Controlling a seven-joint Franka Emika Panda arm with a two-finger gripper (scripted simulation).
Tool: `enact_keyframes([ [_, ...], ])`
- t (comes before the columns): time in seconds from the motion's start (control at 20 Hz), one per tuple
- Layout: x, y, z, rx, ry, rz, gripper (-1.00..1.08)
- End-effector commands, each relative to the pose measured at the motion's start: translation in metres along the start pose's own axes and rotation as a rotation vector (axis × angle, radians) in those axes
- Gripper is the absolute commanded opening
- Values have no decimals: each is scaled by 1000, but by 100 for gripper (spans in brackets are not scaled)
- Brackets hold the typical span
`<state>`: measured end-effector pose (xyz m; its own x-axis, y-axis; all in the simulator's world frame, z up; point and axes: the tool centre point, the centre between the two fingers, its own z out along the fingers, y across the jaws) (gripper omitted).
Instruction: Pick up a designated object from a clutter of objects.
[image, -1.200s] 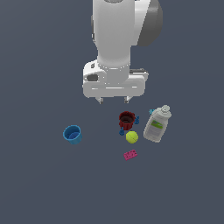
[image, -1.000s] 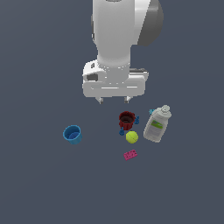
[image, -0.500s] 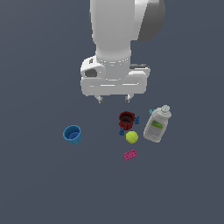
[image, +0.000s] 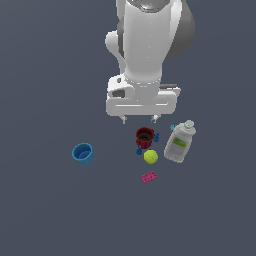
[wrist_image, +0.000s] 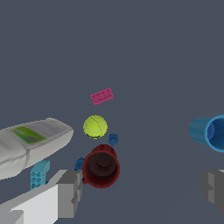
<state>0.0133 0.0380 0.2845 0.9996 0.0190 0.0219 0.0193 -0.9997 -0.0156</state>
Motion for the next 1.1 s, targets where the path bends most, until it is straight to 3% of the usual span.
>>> enact_keyframes([
  [0.0,-2,-16,15,-6,-2,2,100],
  [0.45,-30,-97,89,-27,-7,9,100],
  [1.05,-108,-199,181,-26,-14,6,100],
])
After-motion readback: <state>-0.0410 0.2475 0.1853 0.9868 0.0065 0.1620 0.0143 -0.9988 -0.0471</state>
